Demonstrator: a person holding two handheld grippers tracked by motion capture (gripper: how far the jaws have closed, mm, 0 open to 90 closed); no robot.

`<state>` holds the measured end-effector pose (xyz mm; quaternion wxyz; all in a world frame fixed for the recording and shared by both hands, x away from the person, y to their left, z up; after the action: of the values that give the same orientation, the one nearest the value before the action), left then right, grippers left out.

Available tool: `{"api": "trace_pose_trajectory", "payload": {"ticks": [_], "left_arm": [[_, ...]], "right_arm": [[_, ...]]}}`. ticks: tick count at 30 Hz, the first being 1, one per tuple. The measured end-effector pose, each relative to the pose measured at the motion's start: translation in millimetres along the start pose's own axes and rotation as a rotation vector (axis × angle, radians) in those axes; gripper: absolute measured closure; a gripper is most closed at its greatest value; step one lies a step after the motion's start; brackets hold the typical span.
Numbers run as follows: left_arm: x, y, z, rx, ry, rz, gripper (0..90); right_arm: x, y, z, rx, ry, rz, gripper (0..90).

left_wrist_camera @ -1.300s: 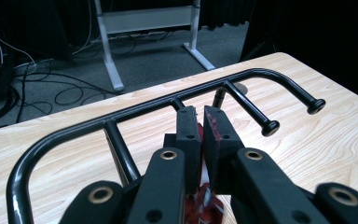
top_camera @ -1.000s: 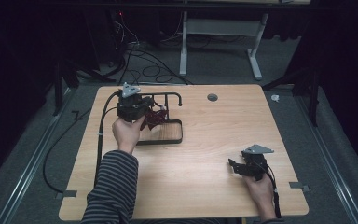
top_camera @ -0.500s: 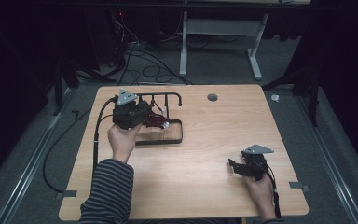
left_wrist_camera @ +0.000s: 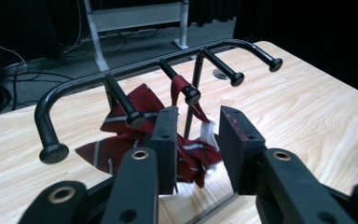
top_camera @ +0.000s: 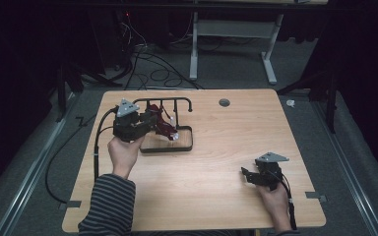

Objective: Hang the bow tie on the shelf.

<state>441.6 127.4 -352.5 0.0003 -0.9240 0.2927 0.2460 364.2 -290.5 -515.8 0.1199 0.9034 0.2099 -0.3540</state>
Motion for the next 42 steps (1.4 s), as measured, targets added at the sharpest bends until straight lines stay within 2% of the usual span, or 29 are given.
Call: {"api": "trace_pose_trajectory", "payload": {"ticks": [18,28,33,42], "left_arm": [[-19.1,-9.2,13.4,-0.016,-0.003,-0.016,63.1],[-28.7,-9.2,22.5,-0.029,0.006,-0.015,59.9],[-33.9,-9.8,31.2,-0.036,0.003,-0.025,58.2],[-39.6,-13.7,53.9,-0.08,0.0,-0.023,57.3]], "right_arm": [[0.1,0.0,0.0,-0.006,-0.001,0.003,33.4],[0.1,-0.4,-0.1,-0.004,-0.001,0.004,33.4],[0.1,-0.5,-0.1,-0.004,-0.002,0.004,33.4],[0.1,-0.5,-0.1,-0.006,-0.002,0.005,33.4]]}}
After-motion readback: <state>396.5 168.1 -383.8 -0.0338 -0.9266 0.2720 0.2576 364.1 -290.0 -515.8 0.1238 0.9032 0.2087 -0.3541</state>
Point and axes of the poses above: each handheld gripper's, and its own axes: x roughly forward along the jaws, z roughly out of its underside, y roughly to its right, the point moved 2 cm from there along x, roughly forward along the jaws, and after that the axes turned 5 degrees about -x, right-handed, at the moved point
